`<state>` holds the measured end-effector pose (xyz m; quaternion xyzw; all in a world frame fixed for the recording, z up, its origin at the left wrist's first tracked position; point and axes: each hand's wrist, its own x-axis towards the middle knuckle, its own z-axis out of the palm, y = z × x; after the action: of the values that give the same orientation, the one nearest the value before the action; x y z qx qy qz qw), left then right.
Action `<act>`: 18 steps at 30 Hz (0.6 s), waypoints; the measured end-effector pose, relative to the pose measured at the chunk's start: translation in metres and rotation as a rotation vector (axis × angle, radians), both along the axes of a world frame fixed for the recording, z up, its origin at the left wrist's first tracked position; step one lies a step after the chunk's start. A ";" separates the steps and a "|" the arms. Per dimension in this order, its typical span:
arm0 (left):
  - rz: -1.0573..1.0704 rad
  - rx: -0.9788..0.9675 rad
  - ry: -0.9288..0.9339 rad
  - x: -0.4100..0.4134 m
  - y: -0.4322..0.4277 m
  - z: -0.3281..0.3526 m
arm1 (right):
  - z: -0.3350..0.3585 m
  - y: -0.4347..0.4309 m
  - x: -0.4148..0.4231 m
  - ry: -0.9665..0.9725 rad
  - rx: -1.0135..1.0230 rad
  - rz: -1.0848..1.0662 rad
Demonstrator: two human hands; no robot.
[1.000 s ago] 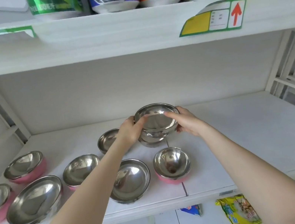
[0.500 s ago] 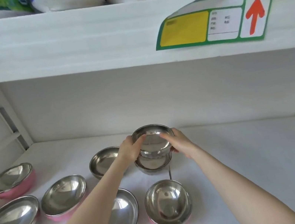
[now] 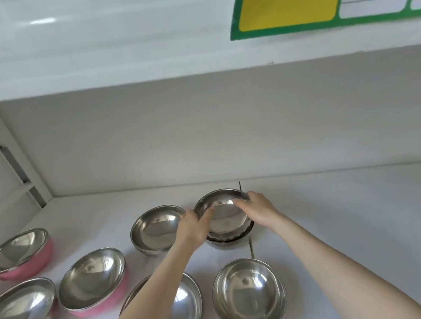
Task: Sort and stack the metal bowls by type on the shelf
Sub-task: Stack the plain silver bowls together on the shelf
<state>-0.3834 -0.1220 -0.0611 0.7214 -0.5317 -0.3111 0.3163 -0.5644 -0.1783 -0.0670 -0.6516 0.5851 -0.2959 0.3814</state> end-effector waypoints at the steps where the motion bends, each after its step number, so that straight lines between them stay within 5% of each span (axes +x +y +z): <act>1: 0.000 0.014 -0.007 0.000 0.000 -0.001 | 0.001 0.000 -0.001 0.020 -0.002 0.008; 11: -0.068 0.086 -0.133 0.000 -0.007 -0.002 | -0.003 0.003 -0.008 0.103 -0.013 0.088; 18: -0.120 0.030 -0.448 0.008 -0.002 0.003 | 0.005 0.017 -0.016 0.265 -0.026 0.080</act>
<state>-0.3751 -0.1241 -0.0576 0.7442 -0.6258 -0.1695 0.1605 -0.5801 -0.1613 -0.0624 -0.7127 0.6000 -0.1994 0.3039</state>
